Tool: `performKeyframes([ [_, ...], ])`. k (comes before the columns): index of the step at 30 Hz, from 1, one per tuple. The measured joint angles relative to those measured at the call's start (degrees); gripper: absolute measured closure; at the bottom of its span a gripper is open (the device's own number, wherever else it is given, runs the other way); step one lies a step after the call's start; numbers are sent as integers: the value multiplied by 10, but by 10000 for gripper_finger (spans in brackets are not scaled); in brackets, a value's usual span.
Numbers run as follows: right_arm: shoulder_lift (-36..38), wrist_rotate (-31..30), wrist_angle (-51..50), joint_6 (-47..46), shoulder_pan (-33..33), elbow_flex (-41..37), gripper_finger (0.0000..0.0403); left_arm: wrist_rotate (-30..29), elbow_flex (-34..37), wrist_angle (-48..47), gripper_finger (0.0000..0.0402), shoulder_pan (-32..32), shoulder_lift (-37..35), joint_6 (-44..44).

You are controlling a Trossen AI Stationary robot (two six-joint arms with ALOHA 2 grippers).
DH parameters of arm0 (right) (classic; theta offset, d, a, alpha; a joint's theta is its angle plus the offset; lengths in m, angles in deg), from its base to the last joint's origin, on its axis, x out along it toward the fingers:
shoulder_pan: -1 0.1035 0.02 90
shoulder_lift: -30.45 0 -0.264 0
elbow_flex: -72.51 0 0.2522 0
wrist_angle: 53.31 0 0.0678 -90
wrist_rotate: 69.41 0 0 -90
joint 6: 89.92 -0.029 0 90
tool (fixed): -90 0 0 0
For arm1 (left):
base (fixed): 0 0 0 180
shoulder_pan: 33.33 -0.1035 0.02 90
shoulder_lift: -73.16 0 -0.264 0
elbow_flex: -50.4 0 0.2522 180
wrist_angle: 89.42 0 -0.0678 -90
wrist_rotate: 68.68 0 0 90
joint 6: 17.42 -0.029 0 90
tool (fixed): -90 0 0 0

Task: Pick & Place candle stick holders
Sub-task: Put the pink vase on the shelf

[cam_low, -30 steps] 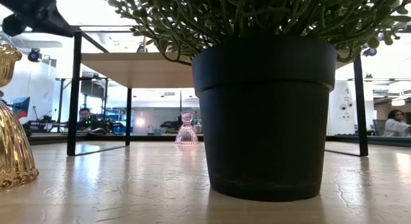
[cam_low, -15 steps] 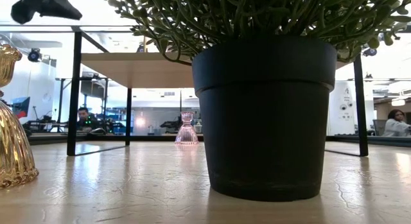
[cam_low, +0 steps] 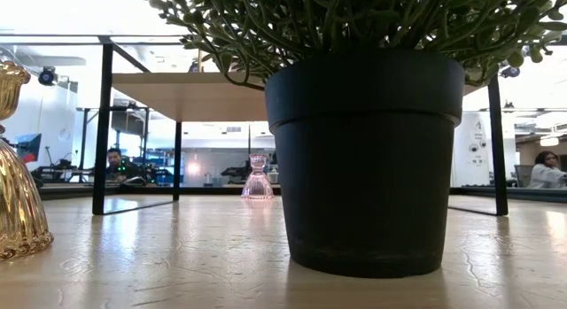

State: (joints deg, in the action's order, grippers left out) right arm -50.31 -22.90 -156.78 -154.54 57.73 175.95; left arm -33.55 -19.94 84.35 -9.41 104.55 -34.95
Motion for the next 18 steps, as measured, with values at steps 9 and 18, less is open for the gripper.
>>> performKeyframes([
  [9, 0, -1, 0, 5, -2, -1, 280, 54, -87, -25, 351, -41, 106, -45],
  [18, 0, 0, 0, 3, -3, -1, 280, 324, -188, -121, 351, -283, 209, 87],
])
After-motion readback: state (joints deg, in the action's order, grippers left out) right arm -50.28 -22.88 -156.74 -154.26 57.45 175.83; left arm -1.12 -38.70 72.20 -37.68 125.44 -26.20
